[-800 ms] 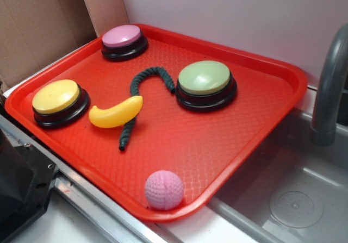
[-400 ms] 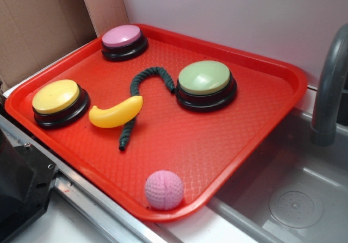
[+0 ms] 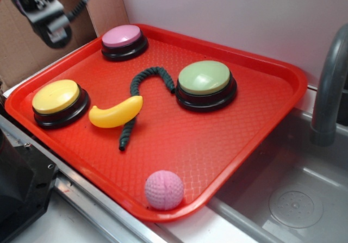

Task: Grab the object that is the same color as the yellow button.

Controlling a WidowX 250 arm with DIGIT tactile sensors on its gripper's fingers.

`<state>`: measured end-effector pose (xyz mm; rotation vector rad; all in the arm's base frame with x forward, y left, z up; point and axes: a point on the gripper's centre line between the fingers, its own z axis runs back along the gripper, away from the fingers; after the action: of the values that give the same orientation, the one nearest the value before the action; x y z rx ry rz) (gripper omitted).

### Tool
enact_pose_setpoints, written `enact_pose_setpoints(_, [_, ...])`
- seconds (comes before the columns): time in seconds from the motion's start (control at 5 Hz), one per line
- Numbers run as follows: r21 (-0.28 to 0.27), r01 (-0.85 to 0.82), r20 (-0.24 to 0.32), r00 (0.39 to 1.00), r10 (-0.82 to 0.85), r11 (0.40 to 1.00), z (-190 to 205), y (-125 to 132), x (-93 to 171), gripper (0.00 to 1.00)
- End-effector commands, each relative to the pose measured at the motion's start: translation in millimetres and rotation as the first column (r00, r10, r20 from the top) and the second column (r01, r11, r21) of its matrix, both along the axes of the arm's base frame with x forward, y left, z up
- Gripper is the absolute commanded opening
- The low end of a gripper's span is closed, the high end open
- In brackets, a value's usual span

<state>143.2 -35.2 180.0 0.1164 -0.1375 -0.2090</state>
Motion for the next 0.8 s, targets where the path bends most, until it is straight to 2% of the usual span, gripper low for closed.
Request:
enact_pose_setpoints(0.0, [0.074,0.189,0.152,0.968,-0.199,0.979,-76.0,-12.1,38.3,1.00])
enact_pose_setpoints(0.2, [0.068,0.172,0.122,0.976,-0.180,0.983,-105.0,-4.5,52.0,1.00])
enact_pose_setpoints(0.4, [0.065,0.175,0.124,0.975,-0.182,0.982,-124.8,-2.8,59.2,1.00])
enact_pose_setpoints(0.6, [0.002,0.203,0.109,0.973,-0.202,0.979,-135.8,2.2,62.7,1.00])
